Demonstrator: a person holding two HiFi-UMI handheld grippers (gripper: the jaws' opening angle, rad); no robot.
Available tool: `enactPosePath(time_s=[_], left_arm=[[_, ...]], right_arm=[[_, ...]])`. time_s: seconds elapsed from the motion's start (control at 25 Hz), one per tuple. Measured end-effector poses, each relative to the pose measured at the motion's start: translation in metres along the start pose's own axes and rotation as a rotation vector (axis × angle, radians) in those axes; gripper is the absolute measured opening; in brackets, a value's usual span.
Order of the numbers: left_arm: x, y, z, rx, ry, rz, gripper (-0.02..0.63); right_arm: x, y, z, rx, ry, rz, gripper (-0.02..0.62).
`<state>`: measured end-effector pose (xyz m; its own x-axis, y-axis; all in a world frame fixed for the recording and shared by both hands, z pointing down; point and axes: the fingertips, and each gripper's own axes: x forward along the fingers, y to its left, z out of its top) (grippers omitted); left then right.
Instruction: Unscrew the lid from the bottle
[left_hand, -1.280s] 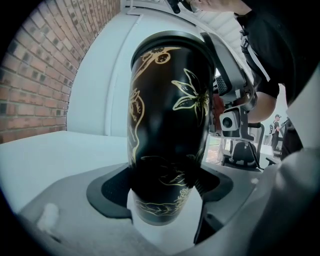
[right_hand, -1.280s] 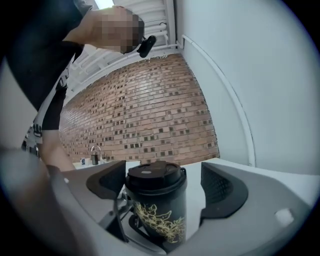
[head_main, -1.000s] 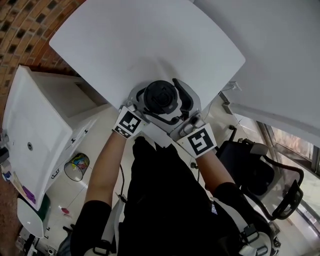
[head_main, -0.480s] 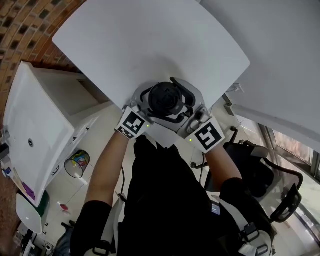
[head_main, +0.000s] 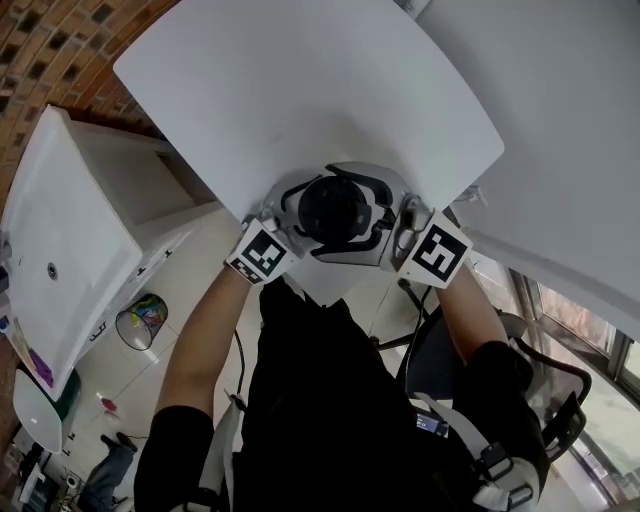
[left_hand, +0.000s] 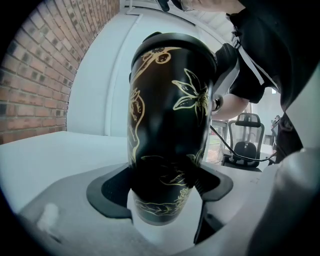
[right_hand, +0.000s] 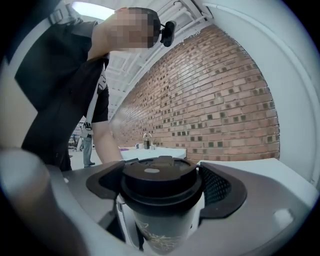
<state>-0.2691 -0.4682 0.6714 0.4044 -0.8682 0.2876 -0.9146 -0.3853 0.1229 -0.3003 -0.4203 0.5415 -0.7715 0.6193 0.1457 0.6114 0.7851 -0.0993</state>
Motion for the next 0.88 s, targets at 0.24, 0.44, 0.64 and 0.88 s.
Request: enactPosePath(time_s=[0.24, 0.44, 0.64, 0.88], left_arm=[[-0.001, 0.002, -0.001, -0.003, 0.0, 0.0, 0.382], [-0.003, 0.003, -0.002, -0.003, -0.001, 0.001, 0.382], [-0.003, 0.004, -0.002, -0.008, -0.002, 0.005, 0.383], [-0.004, 0.005, -0.002, -0.008, -0.004, 0.006, 0.383]], right_arm=[[0.003, -0.003, 0.012, 0.049, -0.072, -0.087, 0.581], [-0.005, -0.012, 0.02, 0.051, -0.173, -0.394, 0.488], [-0.007, -0.018, 0.009, 0.084, -0.176, -0.549, 0.488], [0.002, -0.02, 0.006, 0.011, -0.119, -0.644, 0.465]])
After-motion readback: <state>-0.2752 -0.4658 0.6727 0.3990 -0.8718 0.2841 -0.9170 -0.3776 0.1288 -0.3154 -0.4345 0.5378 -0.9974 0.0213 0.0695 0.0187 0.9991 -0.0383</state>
